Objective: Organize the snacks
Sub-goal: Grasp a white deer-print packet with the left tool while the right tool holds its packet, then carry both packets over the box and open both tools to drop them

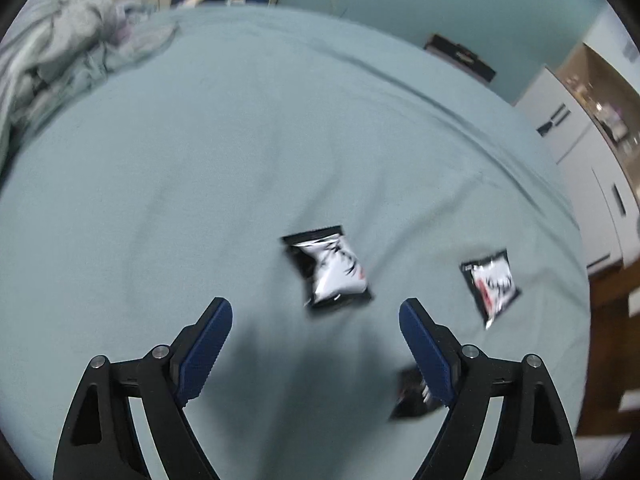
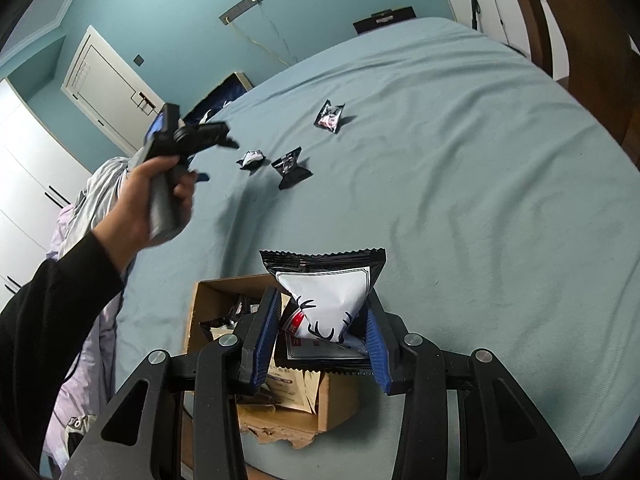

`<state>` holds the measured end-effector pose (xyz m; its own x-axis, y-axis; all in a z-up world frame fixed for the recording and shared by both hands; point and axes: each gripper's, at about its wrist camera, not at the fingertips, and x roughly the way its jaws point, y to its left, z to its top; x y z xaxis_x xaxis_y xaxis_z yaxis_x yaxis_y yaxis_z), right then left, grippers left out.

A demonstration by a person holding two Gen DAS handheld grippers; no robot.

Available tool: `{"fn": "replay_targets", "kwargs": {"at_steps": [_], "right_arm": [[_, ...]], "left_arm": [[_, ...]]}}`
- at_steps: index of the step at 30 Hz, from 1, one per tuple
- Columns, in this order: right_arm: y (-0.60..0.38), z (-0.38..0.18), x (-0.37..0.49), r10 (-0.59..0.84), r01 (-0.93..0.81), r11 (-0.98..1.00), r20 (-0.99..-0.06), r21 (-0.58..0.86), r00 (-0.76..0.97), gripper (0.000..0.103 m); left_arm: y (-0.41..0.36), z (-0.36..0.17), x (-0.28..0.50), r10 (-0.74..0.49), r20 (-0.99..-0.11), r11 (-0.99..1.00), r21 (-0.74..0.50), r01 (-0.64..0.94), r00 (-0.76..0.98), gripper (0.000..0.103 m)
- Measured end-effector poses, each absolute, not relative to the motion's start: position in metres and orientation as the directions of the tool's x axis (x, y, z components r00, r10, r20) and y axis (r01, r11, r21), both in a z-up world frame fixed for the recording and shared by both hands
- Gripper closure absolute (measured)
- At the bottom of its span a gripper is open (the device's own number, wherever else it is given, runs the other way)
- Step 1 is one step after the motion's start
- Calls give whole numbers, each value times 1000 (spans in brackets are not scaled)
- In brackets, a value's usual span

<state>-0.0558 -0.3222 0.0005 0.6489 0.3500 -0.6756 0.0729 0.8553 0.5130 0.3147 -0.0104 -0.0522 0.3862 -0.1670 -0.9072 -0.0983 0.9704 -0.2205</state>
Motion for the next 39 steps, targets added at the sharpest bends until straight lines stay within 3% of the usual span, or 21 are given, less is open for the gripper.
{"fn": "replay_targets", "kwargs": {"at_steps": [5, 7, 8, 12, 16, 22, 29, 31, 33, 39], "right_arm": [[-327, -9, -40, 379, 71, 843, -681, 534, 626, 64], [-331, -15, -32, 397, 78, 829, -682, 554, 614, 64], [-333, -18, -29, 405, 85, 823, -683, 562, 608, 64], [-344, -27, -20, 432, 115, 791, -682, 601, 590, 64], [-349, -23, -25, 445, 111, 776, -663, 621, 602, 64], [-346, -12, -39, 434, 90, 784, -646, 614, 628, 64], [-327, 5, -59, 408, 30, 835, -655, 550, 636, 64], [-315, 12, -66, 385, -1, 865, -662, 502, 643, 64], [-304, 18, -70, 373, -30, 884, -665, 467, 646, 64], [-300, 17, -76, 391, -36, 876, -664, 481, 637, 64]], "left_arm": [[-29, -83, 350, -123, -940, 976, -173, -135, 318, 21], [-35, -92, 359, -97, -950, 982, -139, -126, 297, 38], [-37, -97, 362, -74, -959, 986, -111, -125, 273, 60], [-32, -81, 350, -52, -944, 986, -101, -135, 327, 62], [-42, -38, 308, -44, -918, 998, -55, -17, 394, 62], [-50, 24, 178, -139, -881, 978, -50, 203, 451, 62], [-42, 41, 36, -253, -868, 928, -93, 361, 428, 61], [-41, 38, 11, -303, -843, 912, -120, 393, 445, 55], [-41, 33, -3, -348, -816, 896, -146, 418, 461, 22], [-30, 39, -8, -296, -787, 925, -95, 367, 542, 20]]}}
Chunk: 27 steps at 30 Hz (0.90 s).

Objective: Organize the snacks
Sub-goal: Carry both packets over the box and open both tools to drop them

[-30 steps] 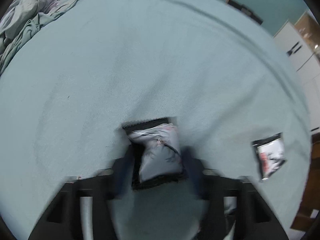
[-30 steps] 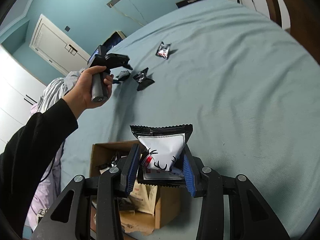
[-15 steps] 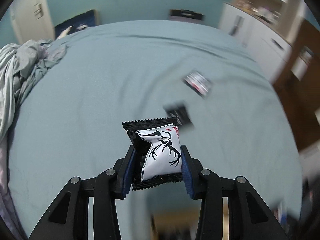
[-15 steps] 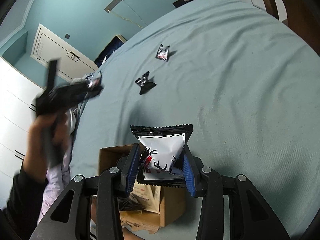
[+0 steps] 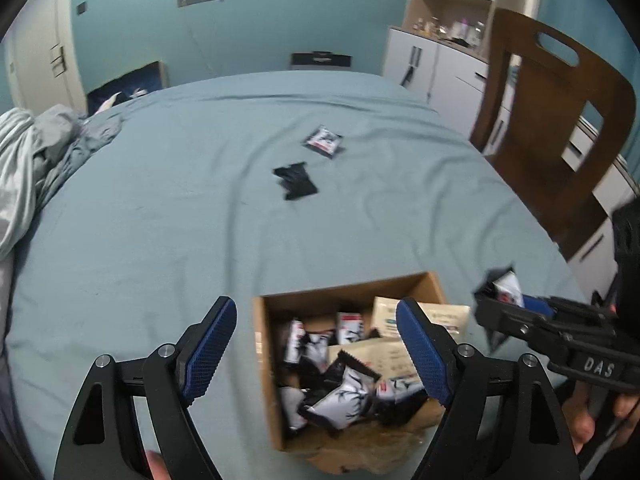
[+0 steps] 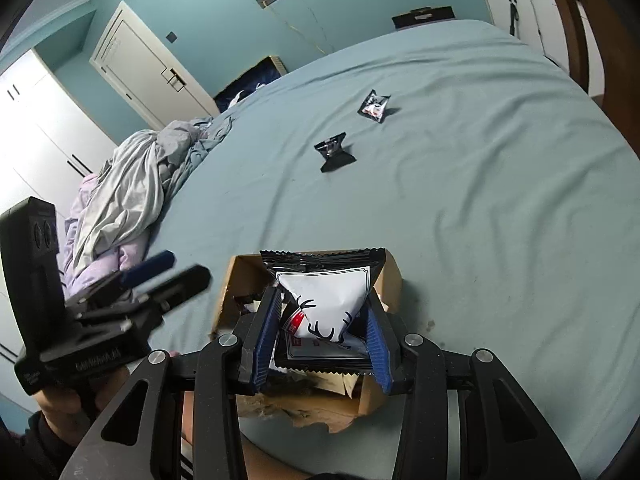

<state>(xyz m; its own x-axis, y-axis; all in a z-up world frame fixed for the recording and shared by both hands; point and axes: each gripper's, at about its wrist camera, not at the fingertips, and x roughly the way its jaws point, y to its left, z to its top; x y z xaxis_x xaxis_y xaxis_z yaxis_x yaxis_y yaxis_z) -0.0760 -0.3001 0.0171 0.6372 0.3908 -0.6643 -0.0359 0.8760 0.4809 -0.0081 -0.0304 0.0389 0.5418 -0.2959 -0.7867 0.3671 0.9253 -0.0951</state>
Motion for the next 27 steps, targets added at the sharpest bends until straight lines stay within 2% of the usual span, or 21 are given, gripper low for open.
{"fn": "replay_targets", "kwargs": {"at_steps": [4, 9, 12, 16, 27], "right_arm": [[-291, 19, -77, 388, -58, 885, -662, 462, 641, 63], [-272, 23, -74, 402, -141, 898, -649, 416, 645, 63], [-269, 17, -67, 429, -145, 884, -649, 444, 628, 62], [-270, 8, -64, 394, -72, 889, -675, 453, 624, 37], [-259, 17, -75, 243, -3, 943, -684, 332, 688, 34]], "left_arm": [[-10, 33, -2, -271, -791, 951, -132, 278, 549, 20], [-5, 21, 1, -207, -823, 966, -85, 245, 530, 20], [-5, 21, 1, -195, -820, 967, -70, 244, 537, 20], [-4, 22, 1, -184, -820, 970, -62, 235, 542, 20], [-8, 18, 2, -174, -832, 970, -51, 240, 527, 18]]}}
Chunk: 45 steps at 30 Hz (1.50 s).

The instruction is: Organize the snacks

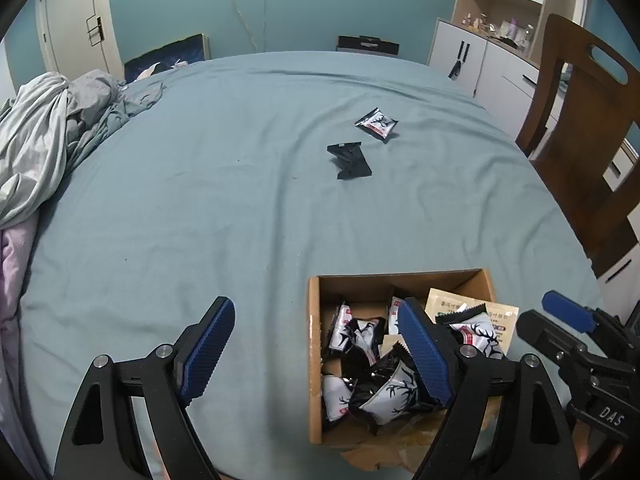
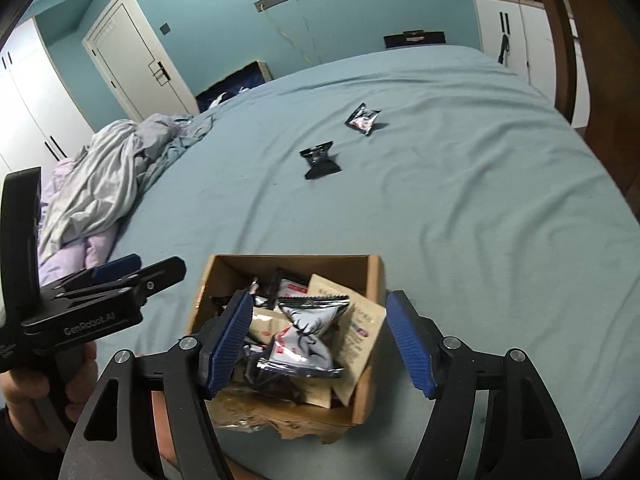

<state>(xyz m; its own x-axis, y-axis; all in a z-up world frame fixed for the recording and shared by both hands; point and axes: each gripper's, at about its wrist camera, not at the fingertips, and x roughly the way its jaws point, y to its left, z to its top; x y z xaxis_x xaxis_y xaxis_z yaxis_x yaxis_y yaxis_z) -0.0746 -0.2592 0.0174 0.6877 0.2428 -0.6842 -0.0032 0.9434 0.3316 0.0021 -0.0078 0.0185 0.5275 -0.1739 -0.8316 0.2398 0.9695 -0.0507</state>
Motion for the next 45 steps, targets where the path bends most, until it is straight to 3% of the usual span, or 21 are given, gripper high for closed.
{"fn": "replay_targets", "kwargs": {"at_steps": [19, 31, 45], "right_arm": [[-257, 26, -69, 202, -14, 964, -694, 267, 691, 34], [-293, 47, -5, 151, -22, 982, -715, 186, 683, 34], [-323, 18, 86, 74, -17, 996, -736, 85, 672, 34]], "left_arm": [[-12, 13, 5, -106, -848, 974, 15, 224, 519, 16], [-6, 14, 12, -135, -861, 973, -20, 232, 491, 16], [-15, 6, 26, -202, -884, 968, -114, 225, 421, 16]]}}
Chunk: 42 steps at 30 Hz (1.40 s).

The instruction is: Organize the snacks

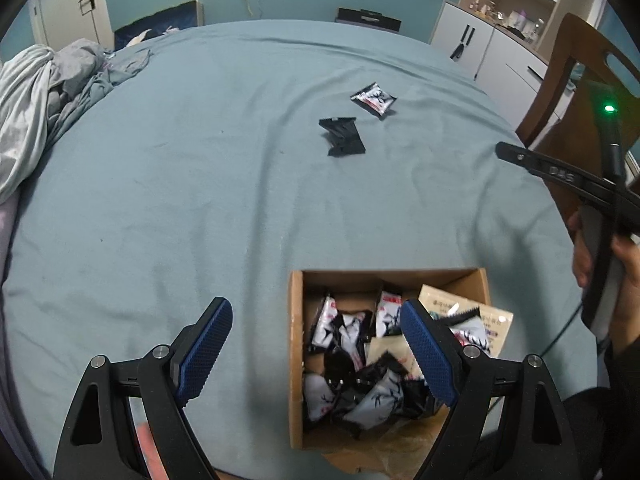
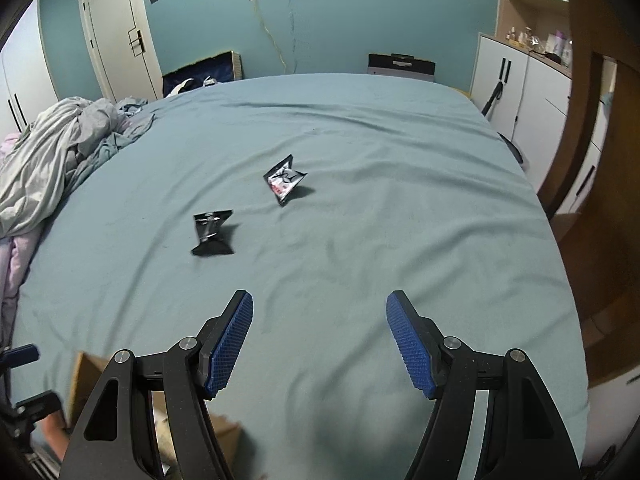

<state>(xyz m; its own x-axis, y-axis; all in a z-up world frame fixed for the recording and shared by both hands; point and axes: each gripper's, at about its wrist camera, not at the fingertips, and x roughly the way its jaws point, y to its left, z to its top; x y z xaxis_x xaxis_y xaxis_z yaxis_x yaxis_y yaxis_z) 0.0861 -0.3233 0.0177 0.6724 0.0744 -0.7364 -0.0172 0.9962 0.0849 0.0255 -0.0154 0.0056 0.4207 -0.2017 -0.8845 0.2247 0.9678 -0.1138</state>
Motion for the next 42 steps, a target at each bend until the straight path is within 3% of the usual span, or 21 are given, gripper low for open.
{"fn": "replay_targets", "kwargs": {"at_steps": [16, 27, 28, 29, 30, 31, 38, 42], "right_arm": [[-311, -18, 222, 180, -209, 976, -761, 59, 623, 34], [-250, -62, 349, 50, -200, 978, -859, -61, 510, 34], [-250, -68, 355, 41, -189, 980, -871, -60, 490, 40], [-250, -72, 359, 50, -185, 982, -881, -43, 471, 60], [-253, -73, 358, 94, -190, 982, -881, 5, 463, 71], [-257, -71, 354, 150, -193, 979, -870, 64, 470, 103], [-290, -34, 283, 226, -190, 972, -792, 141, 567, 103], [-305, -22, 260, 249, -135, 968, -820, 209, 515, 103]], "left_arm": [[-13, -16, 55, -161, -908, 982, -110, 152, 387, 16], [-10, -19, 58, -135, -901, 985, -77, 155, 412, 16], [-10, -19, 58, -130, -901, 985, -72, 154, 414, 16], [-10, -20, 59, -127, -901, 986, -68, 153, 415, 16], [-9, -20, 59, -126, -901, 986, -67, 155, 416, 16], [-9, -19, 59, -127, -898, 986, -66, 156, 420, 16], [-4, 1, 60, -84, -841, 993, -26, 115, 535, 16], [-4, 11, 77, -96, -844, 993, -45, 109, 527, 16]]}}
